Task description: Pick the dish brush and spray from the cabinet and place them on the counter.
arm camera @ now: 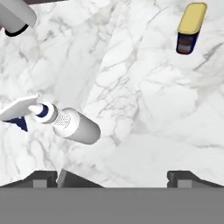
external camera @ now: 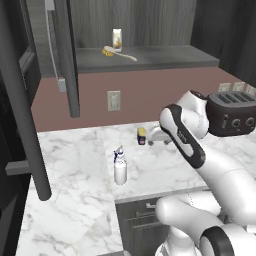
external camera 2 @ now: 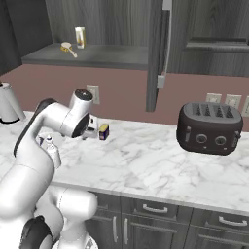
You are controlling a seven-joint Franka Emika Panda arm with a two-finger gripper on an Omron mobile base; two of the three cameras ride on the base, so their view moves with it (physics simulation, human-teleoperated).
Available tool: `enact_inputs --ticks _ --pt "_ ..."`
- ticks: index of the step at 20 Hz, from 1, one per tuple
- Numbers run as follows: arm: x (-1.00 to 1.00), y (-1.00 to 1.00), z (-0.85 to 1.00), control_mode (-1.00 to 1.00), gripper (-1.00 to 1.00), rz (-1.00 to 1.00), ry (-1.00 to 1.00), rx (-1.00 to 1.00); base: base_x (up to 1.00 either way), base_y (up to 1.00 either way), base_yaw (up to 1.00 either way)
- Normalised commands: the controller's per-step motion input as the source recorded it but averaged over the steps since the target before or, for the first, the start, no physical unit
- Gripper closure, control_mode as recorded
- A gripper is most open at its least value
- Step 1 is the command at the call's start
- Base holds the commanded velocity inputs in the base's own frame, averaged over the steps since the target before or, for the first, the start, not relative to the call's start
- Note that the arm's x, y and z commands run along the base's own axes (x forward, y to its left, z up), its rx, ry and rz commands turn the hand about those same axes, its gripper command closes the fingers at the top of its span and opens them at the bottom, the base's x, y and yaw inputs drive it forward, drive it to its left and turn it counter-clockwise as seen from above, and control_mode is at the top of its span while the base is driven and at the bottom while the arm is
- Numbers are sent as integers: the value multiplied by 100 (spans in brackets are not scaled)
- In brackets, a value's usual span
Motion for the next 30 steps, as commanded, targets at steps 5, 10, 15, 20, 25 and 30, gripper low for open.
enact_inputs --ticks 5,10,15,20,25,30 --pt "-1 2 4 -100 -100 -11 1 -6 0 0 0" --pt "-2 0 13 -100 -100 3 -4 -2 0 0 0" --pt "-12 0 53 -100 -100 8 -27 -2 0 0 0" --pt "-15 0 68 -100 -100 3 -24 -1 0 0 0" --pt "-15 -4 68 -100 -100 -1 -14 -1 0 0 0" --pt "-6 -16 62 -100 -100 -8 -9 0 0 0 0"
